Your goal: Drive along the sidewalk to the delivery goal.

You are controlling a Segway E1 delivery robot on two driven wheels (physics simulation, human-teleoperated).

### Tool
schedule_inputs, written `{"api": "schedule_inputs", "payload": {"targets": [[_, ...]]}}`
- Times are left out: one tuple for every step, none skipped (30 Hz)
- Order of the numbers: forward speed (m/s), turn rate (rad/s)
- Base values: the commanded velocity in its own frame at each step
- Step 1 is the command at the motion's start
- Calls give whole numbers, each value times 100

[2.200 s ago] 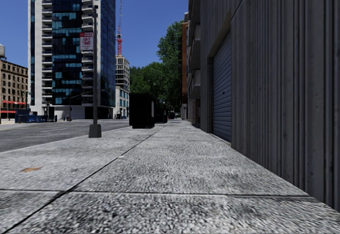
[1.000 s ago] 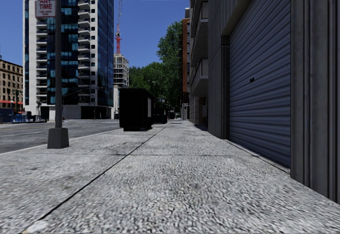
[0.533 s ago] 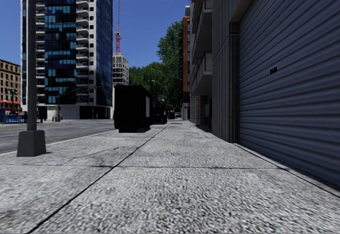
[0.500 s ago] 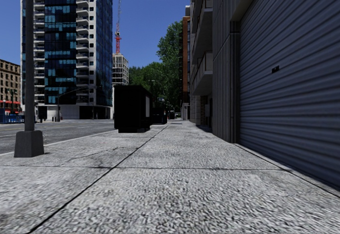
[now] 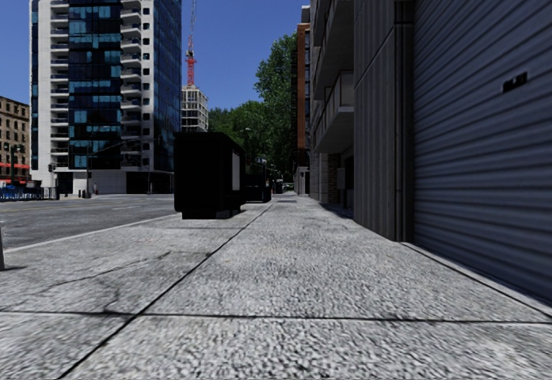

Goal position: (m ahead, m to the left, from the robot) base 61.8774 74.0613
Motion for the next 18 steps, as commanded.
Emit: {"api": "schedule_inputs", "payload": {"targets": [[197, 0], [197, 0], [197, 0], [197, 0], [197, 0], [197, 0], [197, 0], [197, 0], [196, 0], [196, 0], [196, 0], [196, 0], [196, 0], [196, 0], [195, 0], [195, 0], [195, 0], [195, 0]]}}
